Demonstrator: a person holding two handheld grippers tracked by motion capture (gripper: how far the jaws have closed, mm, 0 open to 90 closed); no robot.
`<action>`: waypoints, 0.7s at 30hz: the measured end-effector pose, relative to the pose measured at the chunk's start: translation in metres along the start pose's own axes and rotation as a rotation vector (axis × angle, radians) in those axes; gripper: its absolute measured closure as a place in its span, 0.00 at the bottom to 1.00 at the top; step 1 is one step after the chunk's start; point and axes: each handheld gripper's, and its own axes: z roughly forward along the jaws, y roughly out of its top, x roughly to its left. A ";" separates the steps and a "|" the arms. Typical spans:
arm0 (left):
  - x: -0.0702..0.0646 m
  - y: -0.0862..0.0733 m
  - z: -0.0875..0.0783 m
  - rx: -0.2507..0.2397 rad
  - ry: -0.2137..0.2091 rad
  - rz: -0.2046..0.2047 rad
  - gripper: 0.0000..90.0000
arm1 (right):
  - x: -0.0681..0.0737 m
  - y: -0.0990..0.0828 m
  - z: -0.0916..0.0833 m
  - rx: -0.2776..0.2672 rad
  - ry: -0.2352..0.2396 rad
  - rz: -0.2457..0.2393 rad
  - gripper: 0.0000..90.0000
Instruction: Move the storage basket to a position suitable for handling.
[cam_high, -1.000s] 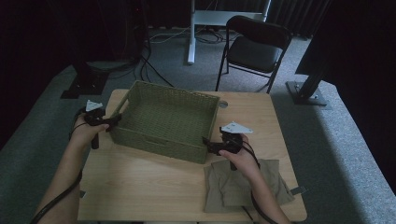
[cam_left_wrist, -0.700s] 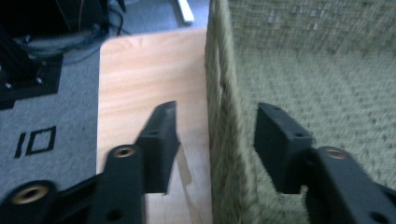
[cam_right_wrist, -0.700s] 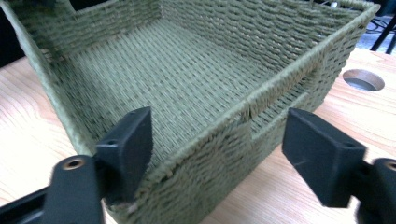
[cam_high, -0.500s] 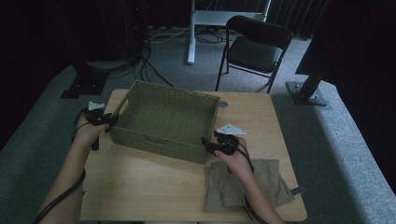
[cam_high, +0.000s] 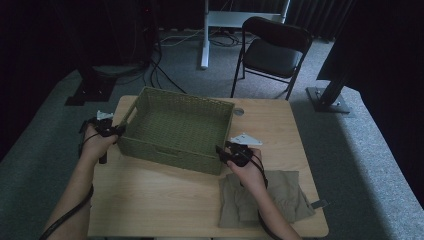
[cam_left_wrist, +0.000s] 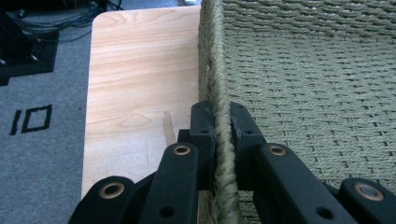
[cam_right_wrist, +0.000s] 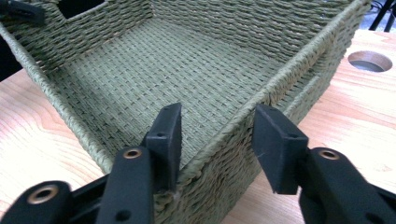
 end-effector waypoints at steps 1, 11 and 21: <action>0.000 -0.001 -0.001 0.000 -0.003 -0.006 0.93 | 0.000 0.000 0.000 0.003 -0.004 -0.004 0.60; -0.001 -0.010 -0.012 -0.008 0.013 -0.026 0.93 | 0.000 0.008 0.006 0.024 -0.040 -0.011 0.67; -0.006 -0.023 -0.025 -0.027 0.001 -0.067 0.91 | -0.005 0.013 0.009 0.033 -0.056 0.002 0.72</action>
